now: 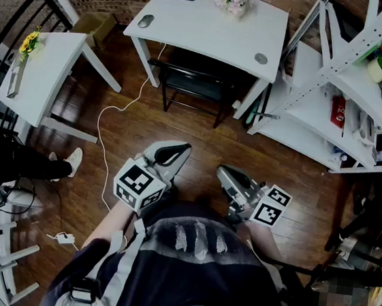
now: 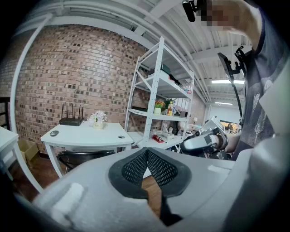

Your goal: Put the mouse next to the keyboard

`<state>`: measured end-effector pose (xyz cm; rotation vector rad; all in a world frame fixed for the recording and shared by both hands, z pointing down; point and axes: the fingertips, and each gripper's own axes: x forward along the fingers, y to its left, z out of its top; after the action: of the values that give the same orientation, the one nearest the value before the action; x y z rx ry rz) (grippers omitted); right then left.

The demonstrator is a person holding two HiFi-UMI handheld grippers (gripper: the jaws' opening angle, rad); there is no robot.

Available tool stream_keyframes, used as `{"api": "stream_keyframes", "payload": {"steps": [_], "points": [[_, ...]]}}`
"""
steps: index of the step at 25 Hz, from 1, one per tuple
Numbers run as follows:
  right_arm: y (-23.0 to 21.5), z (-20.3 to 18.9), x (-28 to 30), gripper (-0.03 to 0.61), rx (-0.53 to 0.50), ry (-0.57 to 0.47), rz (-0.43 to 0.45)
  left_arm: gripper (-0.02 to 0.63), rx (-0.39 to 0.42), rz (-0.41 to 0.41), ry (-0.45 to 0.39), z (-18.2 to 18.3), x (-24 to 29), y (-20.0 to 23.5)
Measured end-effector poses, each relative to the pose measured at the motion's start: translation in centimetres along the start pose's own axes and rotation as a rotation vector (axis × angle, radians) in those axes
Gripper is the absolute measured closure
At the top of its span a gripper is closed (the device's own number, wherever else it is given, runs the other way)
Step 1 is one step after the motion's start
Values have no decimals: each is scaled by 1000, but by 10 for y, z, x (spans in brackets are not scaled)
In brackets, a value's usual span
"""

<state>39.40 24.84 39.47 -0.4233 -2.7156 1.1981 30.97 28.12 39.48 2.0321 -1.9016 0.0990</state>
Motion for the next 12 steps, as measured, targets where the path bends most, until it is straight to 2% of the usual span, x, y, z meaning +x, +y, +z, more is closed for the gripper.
{"api": "stream_keyframes", "payload": {"steps": [7, 12], "points": [[12, 4, 117, 575, -31, 51, -6, 612, -37, -32, -2, 7, -40, 96], [10, 10, 191, 575, -45, 85, -10, 612, -40, -18, -26, 14, -73, 170]]}}
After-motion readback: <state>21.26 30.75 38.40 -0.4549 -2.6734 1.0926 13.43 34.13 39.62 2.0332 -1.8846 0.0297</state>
